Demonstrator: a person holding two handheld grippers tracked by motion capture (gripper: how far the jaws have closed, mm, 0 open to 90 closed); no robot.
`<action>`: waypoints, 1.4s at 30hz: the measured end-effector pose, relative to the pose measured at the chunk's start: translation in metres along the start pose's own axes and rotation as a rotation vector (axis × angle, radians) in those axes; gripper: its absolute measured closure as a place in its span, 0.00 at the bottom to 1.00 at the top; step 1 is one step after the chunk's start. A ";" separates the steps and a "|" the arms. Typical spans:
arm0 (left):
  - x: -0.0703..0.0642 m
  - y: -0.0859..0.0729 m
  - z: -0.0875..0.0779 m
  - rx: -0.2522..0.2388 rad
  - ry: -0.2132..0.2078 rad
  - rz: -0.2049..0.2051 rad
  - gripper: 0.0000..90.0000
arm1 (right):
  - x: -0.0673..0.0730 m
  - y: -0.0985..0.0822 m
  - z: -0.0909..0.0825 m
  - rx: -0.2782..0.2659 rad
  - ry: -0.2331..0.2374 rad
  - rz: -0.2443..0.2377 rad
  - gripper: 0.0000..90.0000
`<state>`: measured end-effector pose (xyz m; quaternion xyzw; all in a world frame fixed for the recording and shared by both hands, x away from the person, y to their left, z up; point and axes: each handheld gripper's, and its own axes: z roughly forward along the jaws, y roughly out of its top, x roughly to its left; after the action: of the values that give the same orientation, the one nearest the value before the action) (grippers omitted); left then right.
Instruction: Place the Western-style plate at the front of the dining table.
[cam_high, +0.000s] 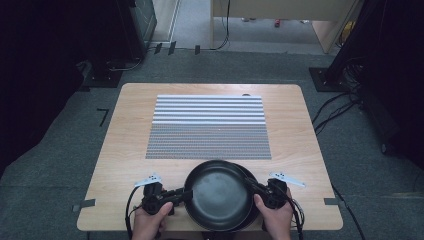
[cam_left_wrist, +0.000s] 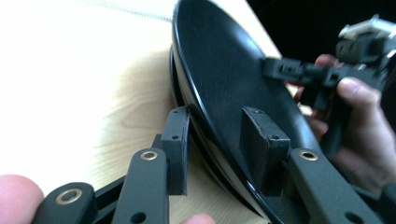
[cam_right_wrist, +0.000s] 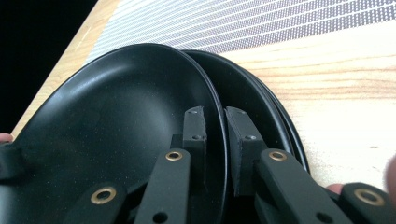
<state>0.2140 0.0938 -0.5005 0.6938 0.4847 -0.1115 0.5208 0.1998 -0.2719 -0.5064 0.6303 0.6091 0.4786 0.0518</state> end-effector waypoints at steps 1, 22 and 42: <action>0.001 0.001 -0.002 -0.003 0.002 -0.003 0.72 | 0.000 0.000 0.000 0.001 0.000 0.003 0.88; -0.003 -0.001 -0.003 0.053 -0.003 -0.020 0.79 | 0.005 0.005 -0.011 -0.046 0.048 0.059 0.92; 0.004 0.005 -0.018 0.025 -0.015 -0.049 0.80 | 0.019 -0.001 -0.008 -0.030 0.054 0.054 0.91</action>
<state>0.2137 0.1109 -0.4917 0.6872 0.4961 -0.1355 0.5131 0.1905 -0.2604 -0.4926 0.6326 0.5858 0.5056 0.0317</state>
